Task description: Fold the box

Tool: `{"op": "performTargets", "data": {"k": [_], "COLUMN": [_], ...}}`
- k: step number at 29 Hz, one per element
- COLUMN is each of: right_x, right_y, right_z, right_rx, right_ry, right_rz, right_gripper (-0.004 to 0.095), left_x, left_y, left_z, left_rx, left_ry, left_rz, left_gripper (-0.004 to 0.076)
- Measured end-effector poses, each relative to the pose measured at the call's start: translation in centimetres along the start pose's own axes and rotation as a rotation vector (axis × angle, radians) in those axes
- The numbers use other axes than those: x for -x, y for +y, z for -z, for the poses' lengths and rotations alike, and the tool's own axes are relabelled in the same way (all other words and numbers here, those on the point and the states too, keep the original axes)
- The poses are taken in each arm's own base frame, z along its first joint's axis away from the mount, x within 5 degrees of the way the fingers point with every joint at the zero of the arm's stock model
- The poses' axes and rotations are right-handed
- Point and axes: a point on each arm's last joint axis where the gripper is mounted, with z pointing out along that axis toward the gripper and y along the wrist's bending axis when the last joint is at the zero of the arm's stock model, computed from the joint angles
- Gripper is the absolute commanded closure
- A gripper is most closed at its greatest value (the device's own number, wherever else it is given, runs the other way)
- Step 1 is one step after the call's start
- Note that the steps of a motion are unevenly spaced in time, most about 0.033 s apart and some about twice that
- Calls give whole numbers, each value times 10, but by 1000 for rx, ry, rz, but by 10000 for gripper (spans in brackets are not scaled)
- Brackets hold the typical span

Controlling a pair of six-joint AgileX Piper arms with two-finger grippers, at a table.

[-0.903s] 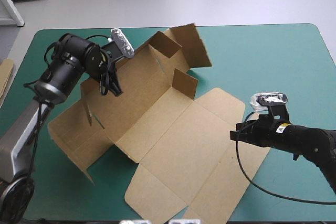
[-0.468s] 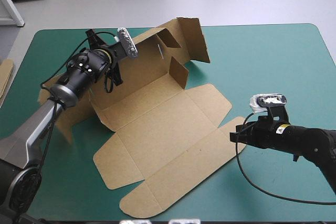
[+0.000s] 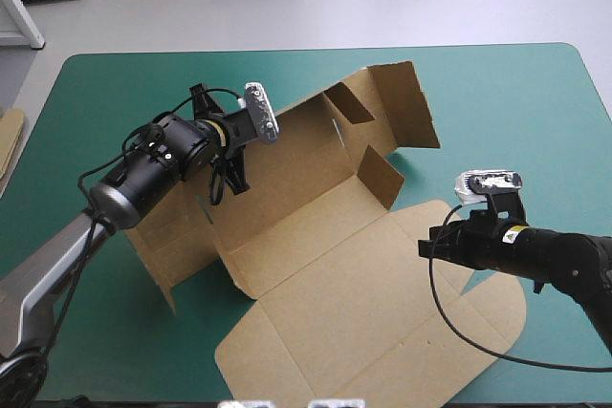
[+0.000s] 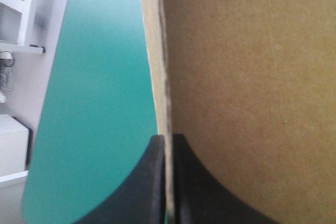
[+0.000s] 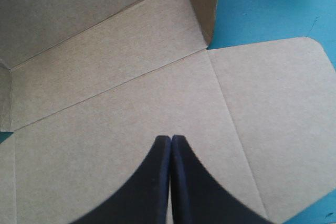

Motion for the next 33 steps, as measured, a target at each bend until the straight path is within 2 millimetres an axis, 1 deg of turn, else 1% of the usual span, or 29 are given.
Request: {"op": "performTargets", "data": {"k": [2, 5, 7, 10, 14, 20, 22, 24, 28, 32, 33], "right_x": [0, 1, 1, 2, 3, 3, 3, 3, 3, 3, 3], "right_y": [-1, -3, -4, -4, -5, -5, -5, -5, -5, -5, -5], "right_z": [-3, -9, -11, -11, -14, -16, -16, -16, -16, -16, -16], "right_rx": [-2, -6, -8, -6, -9, -10, -10, -10, -10, -9, -9], "right_ry": [10, 31, 33, 24, 30, 36, 37, 37, 38, 41, 41], "right_rz": [-5, -13, -14, -16, -20, -21, -19, -19, -19, -19, -19], "right_gripper": [908, 908, 908, 908, 908, 908, 908, 908, 908, 908, 908], "left_x": [-7, -19, -23, -20, -7, 17, 26, 30, 29, 18, 15], "left_y": [5, 18, 24, 25, 16, -4, -15, -20, -18, -10, -7], "left_z": [2, -8, -15, -26, -38, -34, -30, -28, -27, -27, -24], "left_rx": [41, 109, 137, 154, 151, 117, 89, 80, 105, 121, 129], "left_ry": [3, 7, 1, -25, -66, -118, -126, -129, -108, -65, -58], "left_rz": [-14, -14, -22, -36, -84, -145, -170, -189, -215, -185, -177], "left_gripper": [733, 732, 732, 732, 732, 733, 733, 733, 733, 733, 733]}}
